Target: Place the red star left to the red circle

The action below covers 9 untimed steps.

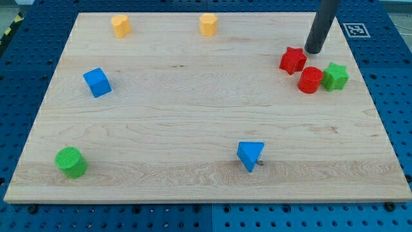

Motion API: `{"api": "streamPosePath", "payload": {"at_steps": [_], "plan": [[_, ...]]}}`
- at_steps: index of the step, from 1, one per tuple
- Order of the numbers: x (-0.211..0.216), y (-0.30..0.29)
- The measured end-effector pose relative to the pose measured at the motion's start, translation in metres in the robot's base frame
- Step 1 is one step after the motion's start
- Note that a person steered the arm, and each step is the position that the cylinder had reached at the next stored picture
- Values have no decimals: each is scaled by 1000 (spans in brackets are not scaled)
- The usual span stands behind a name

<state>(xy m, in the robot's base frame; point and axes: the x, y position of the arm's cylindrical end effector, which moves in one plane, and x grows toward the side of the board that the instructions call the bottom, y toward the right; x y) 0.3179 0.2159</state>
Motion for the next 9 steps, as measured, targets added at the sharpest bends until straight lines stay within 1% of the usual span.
{"api": "streamPosePath", "payload": {"at_steps": [3,4,5,8,9], "plan": [[13,-3],[17,-20],[17,-40],[7,-46],[8,-58]]}}
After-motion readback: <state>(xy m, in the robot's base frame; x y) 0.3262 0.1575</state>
